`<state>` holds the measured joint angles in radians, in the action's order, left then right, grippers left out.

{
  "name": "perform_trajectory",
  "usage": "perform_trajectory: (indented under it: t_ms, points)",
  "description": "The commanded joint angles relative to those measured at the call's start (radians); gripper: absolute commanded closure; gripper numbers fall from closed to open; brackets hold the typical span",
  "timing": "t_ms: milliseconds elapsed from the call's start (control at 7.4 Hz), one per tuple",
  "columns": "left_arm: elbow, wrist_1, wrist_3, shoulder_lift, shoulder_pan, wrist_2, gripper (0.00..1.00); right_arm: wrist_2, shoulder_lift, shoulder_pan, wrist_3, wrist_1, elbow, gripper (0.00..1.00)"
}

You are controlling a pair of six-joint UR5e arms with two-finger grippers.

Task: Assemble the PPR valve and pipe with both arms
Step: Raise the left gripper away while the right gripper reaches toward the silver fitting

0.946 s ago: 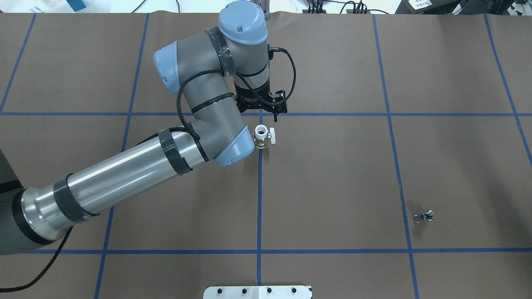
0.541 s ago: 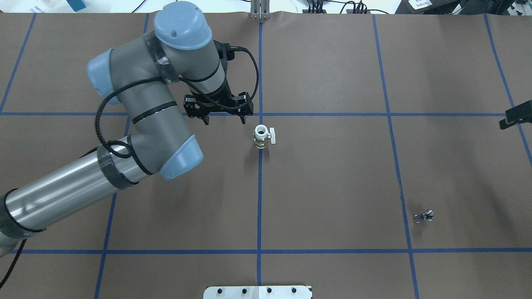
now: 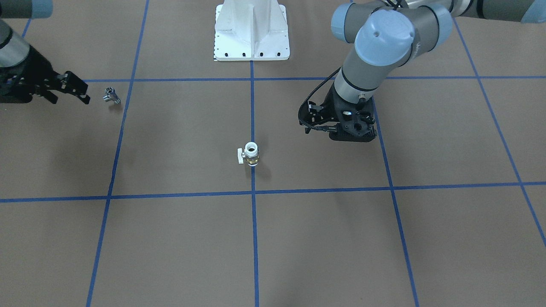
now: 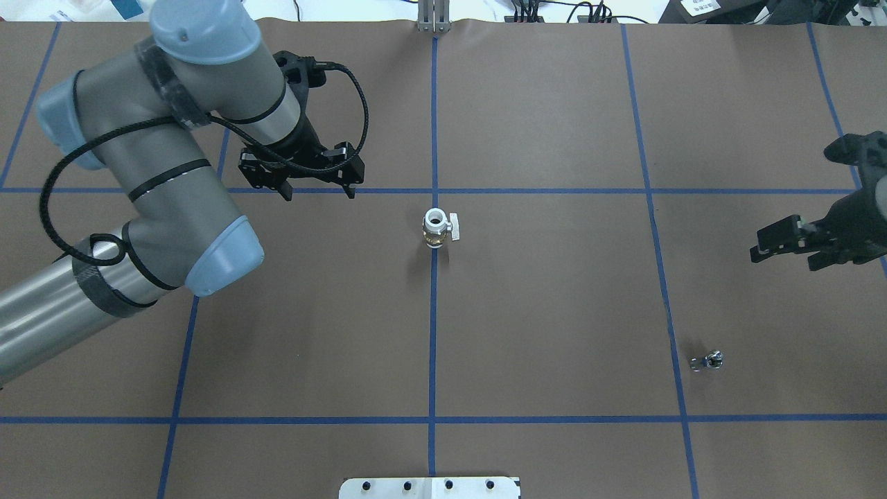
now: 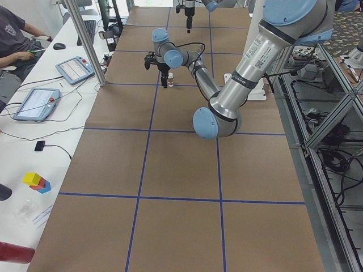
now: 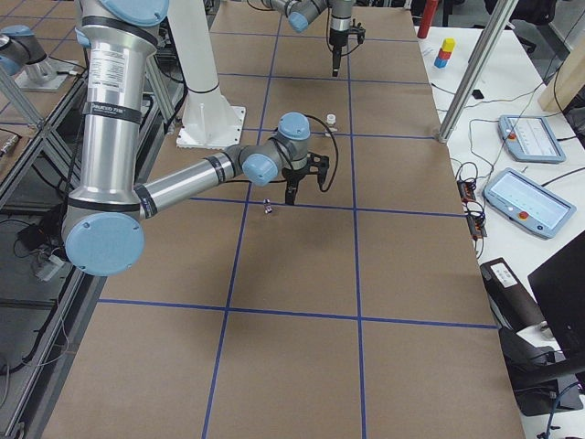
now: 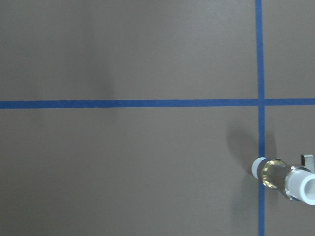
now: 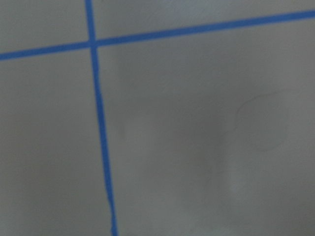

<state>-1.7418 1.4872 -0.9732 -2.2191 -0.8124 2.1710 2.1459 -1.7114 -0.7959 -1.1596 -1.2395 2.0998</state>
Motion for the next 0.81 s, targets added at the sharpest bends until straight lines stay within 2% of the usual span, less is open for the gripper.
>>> perform_trajectory:
  t_ms: [0,135,405,676]
  points:
    - [0.005,-0.002,0.031,0.009,-0.027,0.001,0.00,-0.154,-0.013,0.199,-0.251,0.061,0.032,0.03]
    - [0.004,-0.002,0.031,0.009,-0.027,0.001,0.00,-0.232,-0.023,0.252,-0.334,0.061,0.031,0.04]
    - [-0.002,-0.004,0.028,0.007,-0.027,0.001,0.00,-0.235,-0.082,0.254,-0.351,0.063,0.029,0.08]
    - [-0.004,-0.004,0.022,0.007,-0.025,0.001,0.00,-0.231,-0.071,0.259,-0.400,0.064,-0.001,0.09]
